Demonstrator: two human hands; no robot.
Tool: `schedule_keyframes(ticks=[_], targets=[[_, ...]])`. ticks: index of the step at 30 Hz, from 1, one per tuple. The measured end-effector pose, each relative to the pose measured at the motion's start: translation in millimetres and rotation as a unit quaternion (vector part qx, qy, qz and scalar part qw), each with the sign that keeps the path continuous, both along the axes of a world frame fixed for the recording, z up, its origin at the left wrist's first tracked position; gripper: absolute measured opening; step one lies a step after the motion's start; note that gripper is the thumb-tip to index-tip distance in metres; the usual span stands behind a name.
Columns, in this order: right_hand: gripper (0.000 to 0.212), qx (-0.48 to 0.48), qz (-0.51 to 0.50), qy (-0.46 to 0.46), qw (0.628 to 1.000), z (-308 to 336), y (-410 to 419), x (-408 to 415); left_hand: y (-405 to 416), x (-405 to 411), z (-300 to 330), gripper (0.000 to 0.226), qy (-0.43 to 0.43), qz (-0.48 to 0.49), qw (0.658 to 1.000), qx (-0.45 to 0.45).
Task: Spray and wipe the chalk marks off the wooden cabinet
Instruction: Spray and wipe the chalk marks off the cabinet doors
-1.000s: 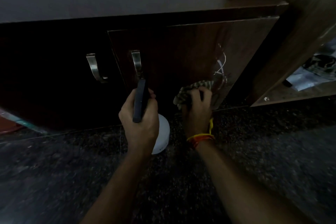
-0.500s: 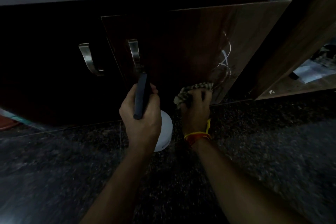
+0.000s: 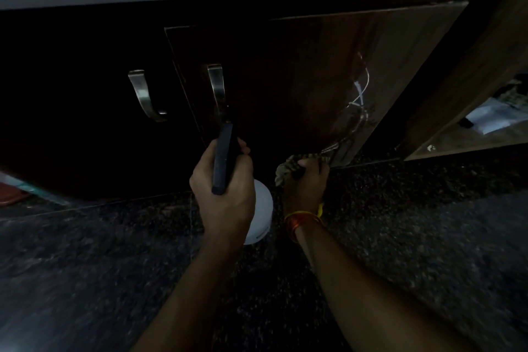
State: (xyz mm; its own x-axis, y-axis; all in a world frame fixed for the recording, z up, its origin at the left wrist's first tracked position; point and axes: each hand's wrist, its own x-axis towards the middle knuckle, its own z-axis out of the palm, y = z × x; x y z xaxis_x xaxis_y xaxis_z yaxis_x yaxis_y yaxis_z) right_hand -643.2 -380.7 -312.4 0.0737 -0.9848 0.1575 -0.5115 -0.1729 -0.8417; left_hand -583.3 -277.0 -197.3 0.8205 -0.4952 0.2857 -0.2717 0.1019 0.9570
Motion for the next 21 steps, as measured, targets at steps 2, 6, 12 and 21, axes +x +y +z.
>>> schedule_keyframes(ticks=[2,6,12,21], targets=[[0.028,0.014,-0.025,-0.017,0.999,-3.7,1.2,6.5,-1.7,1.0,-0.3,0.01,-0.005,0.002,1.0,-0.001],[0.025,0.105,-0.056,-0.035,0.992,-11.9,-5.9,9.4,0.0,0.3,-2.2,0.013,-0.001,-0.01,1.0,-0.011],[0.028,0.181,-0.094,-0.122,0.971,-27.5,-17.9,8.1,0.9,1.2,0.3,0.025,0.002,-0.013,1.0,-0.022],[0.016,0.159,-0.156,-0.107,0.969,-25.2,-38.9,-6.3,-0.7,-1.8,6.2,0.015,0.002,-0.013,1.0,-0.014]])
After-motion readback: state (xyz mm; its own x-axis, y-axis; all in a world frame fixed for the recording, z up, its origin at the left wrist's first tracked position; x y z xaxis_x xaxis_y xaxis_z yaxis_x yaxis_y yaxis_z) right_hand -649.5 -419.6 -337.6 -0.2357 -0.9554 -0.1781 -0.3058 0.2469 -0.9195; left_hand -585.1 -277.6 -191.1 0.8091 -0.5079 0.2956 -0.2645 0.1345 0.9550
